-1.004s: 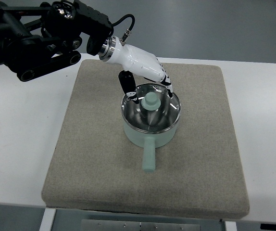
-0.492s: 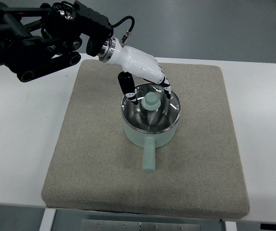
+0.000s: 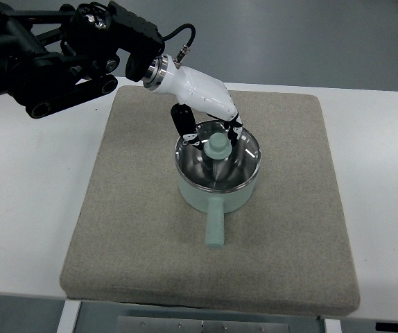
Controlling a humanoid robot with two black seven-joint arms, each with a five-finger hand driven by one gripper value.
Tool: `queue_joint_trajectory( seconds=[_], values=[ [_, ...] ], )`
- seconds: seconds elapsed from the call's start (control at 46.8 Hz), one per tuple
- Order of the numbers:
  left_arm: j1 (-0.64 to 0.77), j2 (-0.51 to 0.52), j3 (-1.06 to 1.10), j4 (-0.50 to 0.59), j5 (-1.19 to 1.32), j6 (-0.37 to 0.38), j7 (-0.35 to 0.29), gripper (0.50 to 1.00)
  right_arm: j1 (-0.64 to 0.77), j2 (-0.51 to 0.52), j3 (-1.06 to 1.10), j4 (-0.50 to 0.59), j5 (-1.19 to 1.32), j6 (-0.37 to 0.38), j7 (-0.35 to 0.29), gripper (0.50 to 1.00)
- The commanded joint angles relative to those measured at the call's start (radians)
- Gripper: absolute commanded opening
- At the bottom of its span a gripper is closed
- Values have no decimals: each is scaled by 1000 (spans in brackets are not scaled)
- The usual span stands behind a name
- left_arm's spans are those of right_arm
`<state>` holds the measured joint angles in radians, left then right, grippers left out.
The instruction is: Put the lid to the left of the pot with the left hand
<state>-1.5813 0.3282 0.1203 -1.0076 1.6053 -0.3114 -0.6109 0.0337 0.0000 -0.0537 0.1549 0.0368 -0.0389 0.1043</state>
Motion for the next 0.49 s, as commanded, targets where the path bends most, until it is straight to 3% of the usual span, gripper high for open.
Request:
queue_joint_trajectory(
  seconds=[0.0, 0.128, 0.256, 0.342, 0.47],
  values=[
    [1, -1, 1, 0, -1, 0, 0, 639, 0, 0, 0, 0, 0, -1, 0, 924],
    [1, -3, 1, 1, 1, 0, 0, 596, 0, 0, 0, 0, 0, 1, 0, 924],
    [1, -3, 1, 6, 4, 0, 0, 585, 0, 0, 0, 0, 0, 1, 0, 924],
    [1, -3, 2, 15, 8, 0, 0, 519, 0, 0, 0, 0, 0, 1, 0, 924],
    [1, -3, 4, 15, 10, 0, 0, 500, 0, 0, 0, 0, 0, -1, 0, 924]
  ],
)
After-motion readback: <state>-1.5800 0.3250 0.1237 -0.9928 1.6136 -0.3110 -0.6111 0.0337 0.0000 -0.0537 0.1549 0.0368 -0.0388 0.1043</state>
